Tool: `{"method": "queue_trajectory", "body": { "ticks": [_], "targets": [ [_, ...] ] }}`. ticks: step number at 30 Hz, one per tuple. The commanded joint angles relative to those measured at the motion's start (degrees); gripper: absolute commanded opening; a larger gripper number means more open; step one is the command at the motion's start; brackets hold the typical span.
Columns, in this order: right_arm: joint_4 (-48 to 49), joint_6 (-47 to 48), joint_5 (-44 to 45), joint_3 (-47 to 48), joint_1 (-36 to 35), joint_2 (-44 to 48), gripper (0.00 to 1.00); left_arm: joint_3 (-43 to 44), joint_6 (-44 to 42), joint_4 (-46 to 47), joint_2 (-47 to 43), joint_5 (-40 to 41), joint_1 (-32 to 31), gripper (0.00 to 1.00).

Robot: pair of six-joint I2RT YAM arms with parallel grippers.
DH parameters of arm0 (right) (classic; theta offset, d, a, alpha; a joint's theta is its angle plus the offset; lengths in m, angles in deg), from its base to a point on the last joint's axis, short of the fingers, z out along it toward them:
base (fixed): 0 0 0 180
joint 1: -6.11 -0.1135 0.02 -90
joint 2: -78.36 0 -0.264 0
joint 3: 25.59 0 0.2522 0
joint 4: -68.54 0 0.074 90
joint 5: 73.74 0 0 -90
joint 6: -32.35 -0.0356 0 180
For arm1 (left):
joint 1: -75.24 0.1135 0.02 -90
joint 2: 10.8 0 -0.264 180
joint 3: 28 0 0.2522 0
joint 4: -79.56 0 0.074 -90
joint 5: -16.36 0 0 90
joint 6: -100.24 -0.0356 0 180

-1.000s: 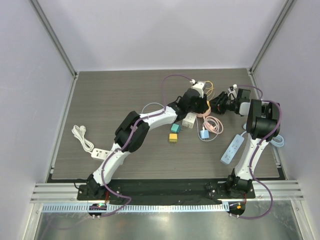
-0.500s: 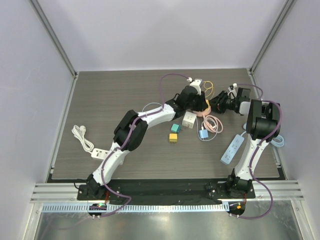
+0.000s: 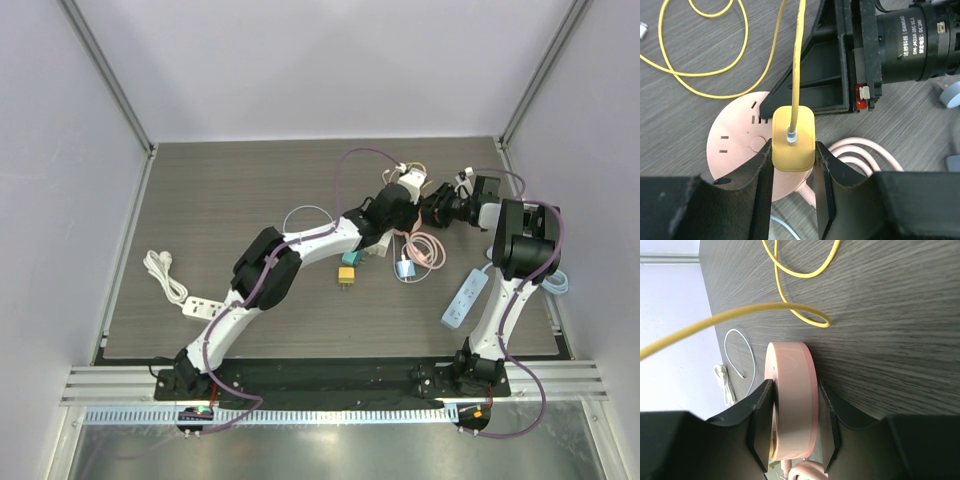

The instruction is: Pull the plug off the socket

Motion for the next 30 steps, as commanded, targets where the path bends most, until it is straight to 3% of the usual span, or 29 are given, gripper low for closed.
{"method": "queue_trajectory", "body": {
  "ticks": [1,5,9,12,22,30],
  "targets": [
    [-5.40,6.47,12.69,-1.42,0.93,-1.00,0.01,2.39,-8.20,9.49,-10.97,6.96,-0.31,0.00],
    [-5.58,6.64,12.95,-1.50,0.93,-1.00,0.01,1.24,-7.33,11.17,-12.20,6.10,-0.05,0.00],
    [-5.76,6.56,13.04,-1.42,0.93,-1.00,0.01,-0.60,6.25,12.22,-13.16,3.20,2.59,0.00],
    [-5.67,6.56,12.87,-1.33,0.93,-1.00,0.01,-1.83,9.28,13.80,-13.52,1.69,3.56,0.00],
    [-5.67,6.64,12.95,-1.07,0.93,-1.17,0.01,-2.71,3.67,9.43,-19.40,3.26,3.65,0.00],
    [-6.02,6.64,13.92,-0.80,1.02,-1.70,0.01,-9.29,-8.62,3.35,-35.80,15.20,3.82,0.00]
  ]
}}
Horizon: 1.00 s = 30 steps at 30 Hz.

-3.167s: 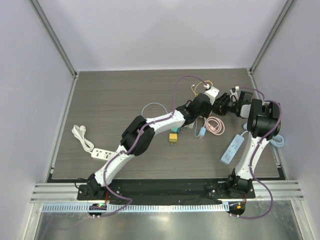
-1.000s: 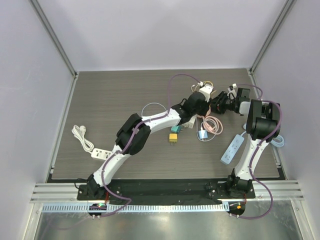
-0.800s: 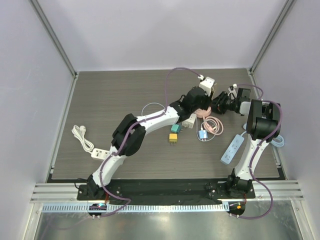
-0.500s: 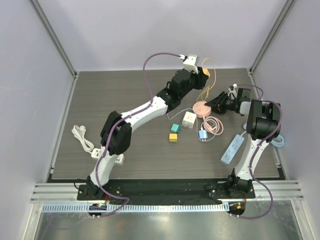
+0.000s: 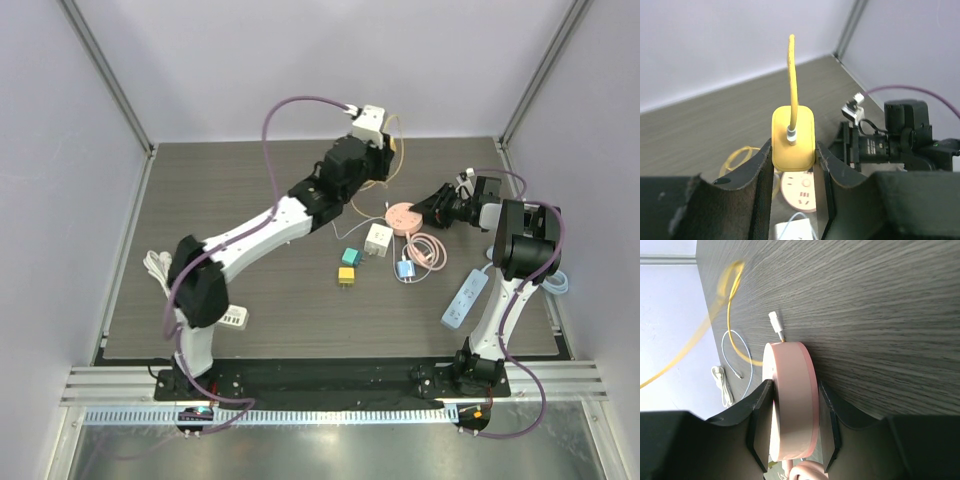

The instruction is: Pull the plug off the socket

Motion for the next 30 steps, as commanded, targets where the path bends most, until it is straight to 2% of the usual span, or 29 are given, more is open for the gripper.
{"method": "queue_trajectory", "body": {
  "ticks": [1,7,17,21,25,30],
  "targets": [
    [-5.32,5.73,13.48,-0.74,0.74,-1.79,0.01,-3.20,-7.35,0.27,-13.65,8.25,0.24,0.00],
    [-5.41,5.64,13.75,-0.56,0.65,-1.87,0.01,-14.36,-7.10,-2.81,-29.80,14.93,0.32,0.00],
    [-5.32,5.90,14.36,-1.26,0.65,-0.73,0.01,-35.72,4.84,-16.61,-44.86,12.05,0.32,0.00],
    [-5.41,5.90,14.54,-1.35,0.56,-0.73,0.01,-41.97,10.74,-19.86,-45.57,7.04,0.32,0.00],
    [-5.32,5.99,14.89,-1.26,0.12,-0.82,0.01,-47.33,15.22,-21.36,-43.73,5.89,0.32,0.00],
    [-5.32,5.90,15.07,-1.09,0.21,-0.82,0.01,-49.19,20.84,-22.93,-38.21,4.04,0.24,0.01]
  ]
}}
